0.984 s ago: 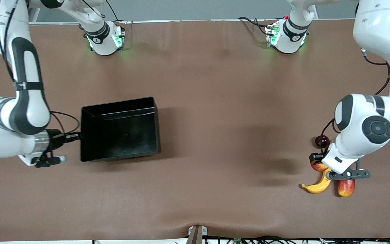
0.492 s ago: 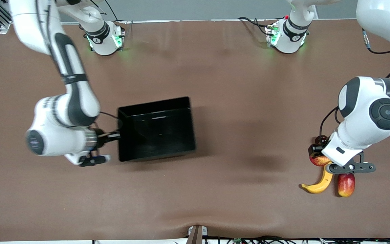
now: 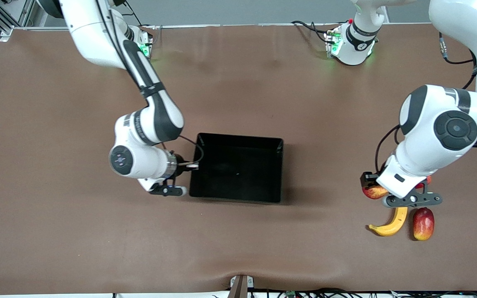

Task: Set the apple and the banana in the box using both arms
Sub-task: 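Push the box with the right gripper while the left gripper lifts the apple, then bring the left gripper's apple over the box while the right gripper retracts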

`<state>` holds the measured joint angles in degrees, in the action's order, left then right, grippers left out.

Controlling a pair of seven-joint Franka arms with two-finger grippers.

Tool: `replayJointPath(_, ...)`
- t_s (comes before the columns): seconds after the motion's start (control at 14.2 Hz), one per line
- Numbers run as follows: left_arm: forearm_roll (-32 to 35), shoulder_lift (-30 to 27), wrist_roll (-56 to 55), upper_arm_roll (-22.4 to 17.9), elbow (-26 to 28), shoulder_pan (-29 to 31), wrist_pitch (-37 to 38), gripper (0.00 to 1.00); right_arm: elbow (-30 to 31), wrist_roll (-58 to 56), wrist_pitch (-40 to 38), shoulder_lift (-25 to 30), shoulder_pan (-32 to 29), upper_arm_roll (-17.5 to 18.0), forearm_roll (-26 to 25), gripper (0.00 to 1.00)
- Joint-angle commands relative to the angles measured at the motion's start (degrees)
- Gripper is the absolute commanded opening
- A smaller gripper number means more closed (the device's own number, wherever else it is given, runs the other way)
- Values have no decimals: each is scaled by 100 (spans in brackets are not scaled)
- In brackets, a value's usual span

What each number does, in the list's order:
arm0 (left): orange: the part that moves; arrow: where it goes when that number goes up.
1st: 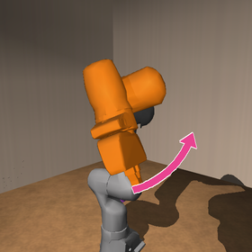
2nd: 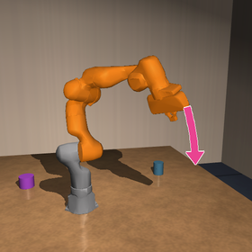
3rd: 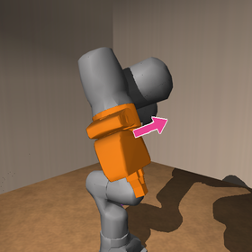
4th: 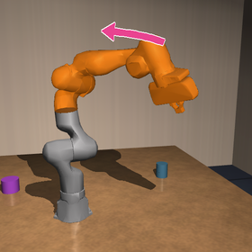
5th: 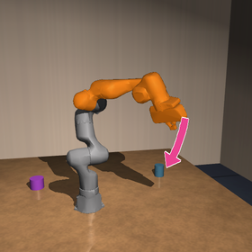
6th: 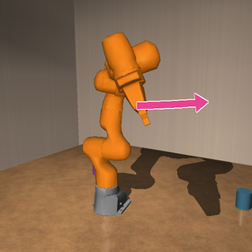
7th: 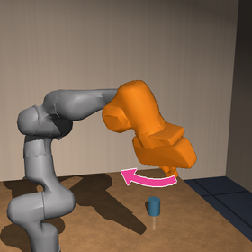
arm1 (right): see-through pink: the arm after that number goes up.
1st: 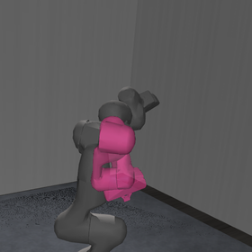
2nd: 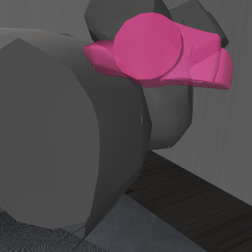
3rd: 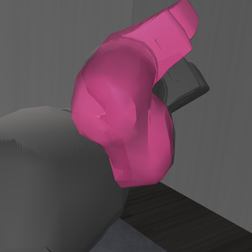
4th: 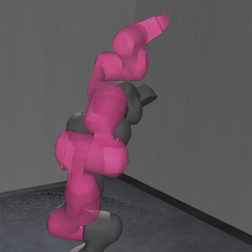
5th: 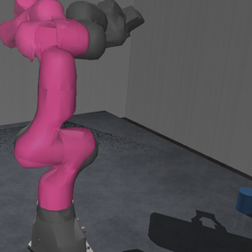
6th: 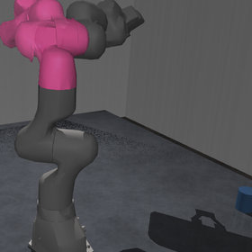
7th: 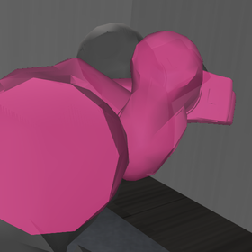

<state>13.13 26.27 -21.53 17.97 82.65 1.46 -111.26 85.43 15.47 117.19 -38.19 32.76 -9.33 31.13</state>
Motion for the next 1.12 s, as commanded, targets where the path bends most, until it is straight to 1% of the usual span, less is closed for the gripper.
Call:
replayJointPath(0.0,31,-17,-579,259,-30,-40,114,0,-53,473,312,-56,309,-43,245,0)
replayJointPath(0.14,40,-8,-800,286,-30,-233,105,0,-53,641,375,-153,459,-43,236,0)
replayJointPath(0.21,40,-8,-879,286,-30,-321,105,0,-53,650,419,-171,460,-43,227,25)
replayJointPath(0.28,23,-8,-958,286,-47,-374,105,0,-53,607,419,-180,451,-51,157,99)
replayJointPath(0.56,14,89,-1327,286,-135,-655,79,0,-192,607,472,-136,460,-78,104,100)
replayJointPath(0.63,14,124,-1398,286,-144,-725,61,0,-332,598,454,-127,434,-104,-122,100)
replayJointPath(0.77,14,185,-1608,286,-144,-857,43,0,-544,572,428,-57,407,-157,-1489,100)
replayJointPath(0.84,22,212,-1714,286,-144,-919,35,0,-658,580,384,-31,355,-148,-1957,100)
replayJointPath(0.91,23,221,-1784,286,-135,-980,35,0,-711,580,236,-4,363,-157,-2109,100)
replayJointPath(1.05,23,230,-1942,286,-135,-1068,35,0,-1043,580,-342,92,284,-270,-2129,100)
